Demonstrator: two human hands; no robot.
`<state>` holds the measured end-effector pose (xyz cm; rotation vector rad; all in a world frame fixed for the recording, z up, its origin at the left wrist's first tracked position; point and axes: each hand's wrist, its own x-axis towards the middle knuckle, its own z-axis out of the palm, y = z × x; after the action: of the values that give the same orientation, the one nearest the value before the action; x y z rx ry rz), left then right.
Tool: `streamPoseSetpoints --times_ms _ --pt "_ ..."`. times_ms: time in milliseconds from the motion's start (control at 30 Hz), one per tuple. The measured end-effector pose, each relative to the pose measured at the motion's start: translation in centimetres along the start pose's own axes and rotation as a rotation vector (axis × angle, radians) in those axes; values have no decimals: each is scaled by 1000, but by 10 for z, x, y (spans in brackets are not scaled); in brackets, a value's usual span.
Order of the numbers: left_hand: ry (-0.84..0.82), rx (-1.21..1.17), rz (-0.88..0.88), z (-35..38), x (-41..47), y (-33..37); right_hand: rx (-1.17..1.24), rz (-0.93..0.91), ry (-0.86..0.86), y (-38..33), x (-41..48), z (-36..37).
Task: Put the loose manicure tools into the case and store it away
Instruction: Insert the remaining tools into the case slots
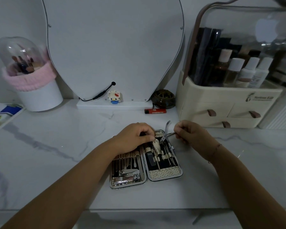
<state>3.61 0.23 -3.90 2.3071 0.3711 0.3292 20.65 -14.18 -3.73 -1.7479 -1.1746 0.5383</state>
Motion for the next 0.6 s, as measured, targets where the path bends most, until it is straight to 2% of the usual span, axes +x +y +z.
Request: streamPoseSetpoints --times_ms 267,400,600 --pt "28 -116 -17 -2 -2 0 -71 -31 -66 -3 1 0" --pt "30 -169 -6 -2 -2 0 -76 -42 -195 -10 4 -1" --pt "-19 -185 1 -4 -3 3 7 35 -424 -21 13 -7"
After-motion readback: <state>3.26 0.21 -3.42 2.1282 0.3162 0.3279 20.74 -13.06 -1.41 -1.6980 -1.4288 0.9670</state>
